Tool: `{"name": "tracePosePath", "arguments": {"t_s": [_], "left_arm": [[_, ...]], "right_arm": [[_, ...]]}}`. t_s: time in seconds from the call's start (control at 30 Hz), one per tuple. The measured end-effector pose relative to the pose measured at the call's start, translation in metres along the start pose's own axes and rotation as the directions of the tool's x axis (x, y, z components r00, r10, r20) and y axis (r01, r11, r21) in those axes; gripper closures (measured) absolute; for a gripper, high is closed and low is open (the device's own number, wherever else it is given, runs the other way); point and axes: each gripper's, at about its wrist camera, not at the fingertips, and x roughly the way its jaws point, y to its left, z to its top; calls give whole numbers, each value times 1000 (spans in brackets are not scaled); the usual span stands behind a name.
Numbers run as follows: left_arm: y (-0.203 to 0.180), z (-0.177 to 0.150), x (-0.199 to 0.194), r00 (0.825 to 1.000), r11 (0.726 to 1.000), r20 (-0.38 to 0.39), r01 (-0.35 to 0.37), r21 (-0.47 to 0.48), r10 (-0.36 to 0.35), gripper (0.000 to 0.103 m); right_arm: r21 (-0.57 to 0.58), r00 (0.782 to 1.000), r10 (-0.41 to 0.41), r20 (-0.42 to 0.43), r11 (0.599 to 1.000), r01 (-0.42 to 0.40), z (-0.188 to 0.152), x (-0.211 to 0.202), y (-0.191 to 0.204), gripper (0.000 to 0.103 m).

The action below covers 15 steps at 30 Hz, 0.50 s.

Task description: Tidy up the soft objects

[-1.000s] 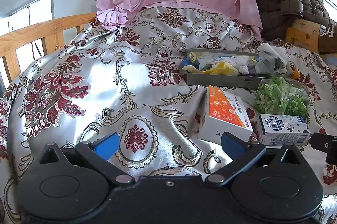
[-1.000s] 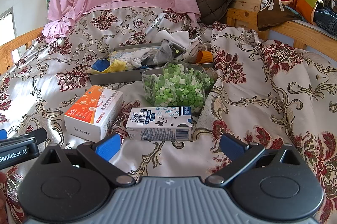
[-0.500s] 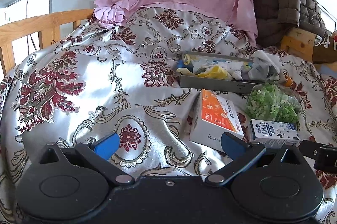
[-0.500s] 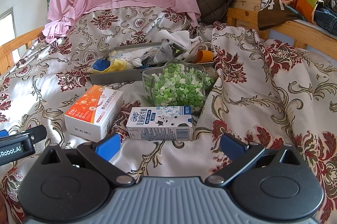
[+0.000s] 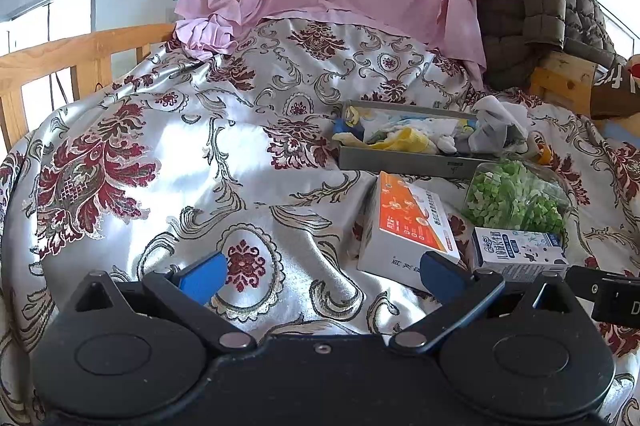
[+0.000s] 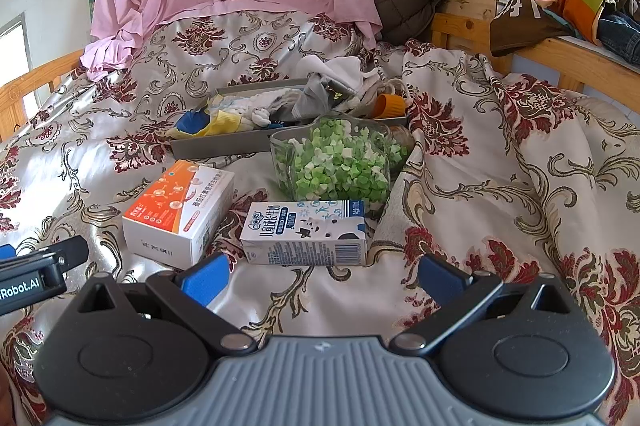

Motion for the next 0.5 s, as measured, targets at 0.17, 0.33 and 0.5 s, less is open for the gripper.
{"name": "tracePosePath", "arguments": {"t_s": [0.17, 0.33, 0.5], "left_arm": [[0, -1, 0, 1000, 1000, 0, 0, 0, 0, 1], [0, -1, 1, 1000, 1000, -2, -1, 4, 1, 1], [0, -1, 1, 1000, 1000, -2, -4, 10, 4, 1]], "right_arm": [[0, 1000, 0, -1, 1000, 0, 0, 1, 0, 0], [0, 1000, 1, -7, 1000, -1, -4, 2, 1, 0], [0, 1000, 2, -7, 1000, -2, -3, 2, 1, 0]]}}
